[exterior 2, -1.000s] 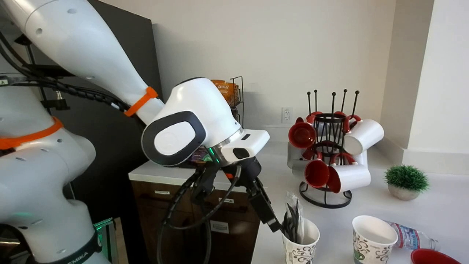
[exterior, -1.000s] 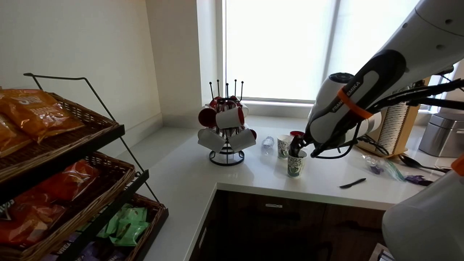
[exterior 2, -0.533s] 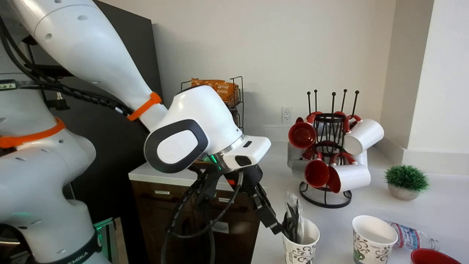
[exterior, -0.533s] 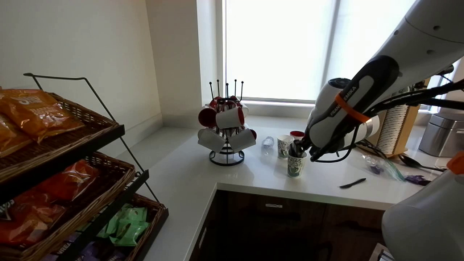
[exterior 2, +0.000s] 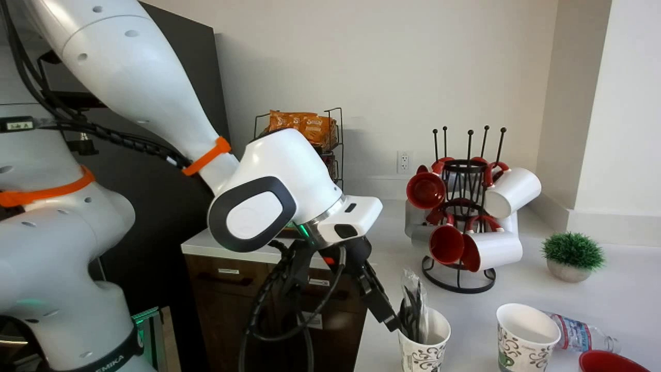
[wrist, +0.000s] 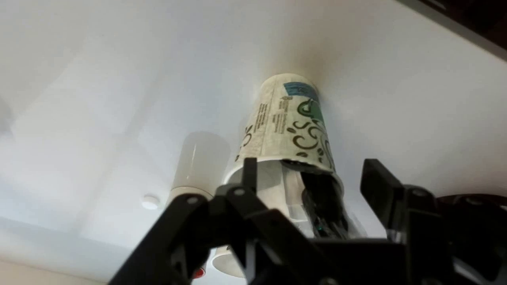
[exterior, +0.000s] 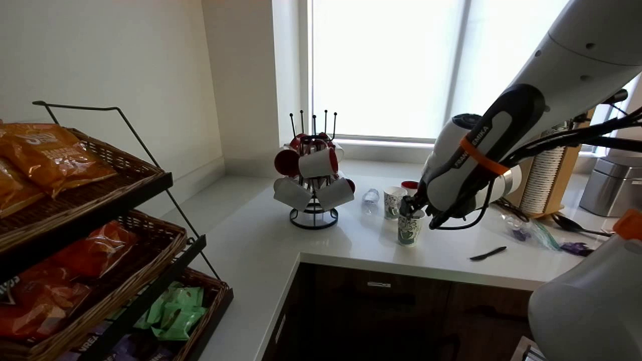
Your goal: Take one spoon from the cup and place it on the table
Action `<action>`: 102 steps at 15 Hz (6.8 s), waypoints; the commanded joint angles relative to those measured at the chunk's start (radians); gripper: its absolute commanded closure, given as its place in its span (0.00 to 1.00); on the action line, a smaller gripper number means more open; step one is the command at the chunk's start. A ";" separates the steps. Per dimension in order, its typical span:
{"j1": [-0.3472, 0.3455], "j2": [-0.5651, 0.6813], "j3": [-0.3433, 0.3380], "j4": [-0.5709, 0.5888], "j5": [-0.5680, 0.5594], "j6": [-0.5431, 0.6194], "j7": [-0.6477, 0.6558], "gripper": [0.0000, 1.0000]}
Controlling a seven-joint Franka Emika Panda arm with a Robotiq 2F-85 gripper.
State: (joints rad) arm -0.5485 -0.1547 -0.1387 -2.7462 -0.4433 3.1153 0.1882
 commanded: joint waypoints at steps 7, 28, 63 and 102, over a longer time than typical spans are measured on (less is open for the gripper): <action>-0.037 0.030 0.011 0.000 -0.088 0.049 0.007 0.62; -0.082 -0.057 0.033 -0.019 -0.123 0.122 0.004 0.99; -0.587 -0.216 0.241 -0.007 -0.113 0.373 -0.016 0.99; -0.497 0.444 0.007 0.000 -0.074 0.832 -0.437 0.99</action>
State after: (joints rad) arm -1.1186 0.2147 -0.0652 -2.7470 -0.5151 3.8584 -0.2163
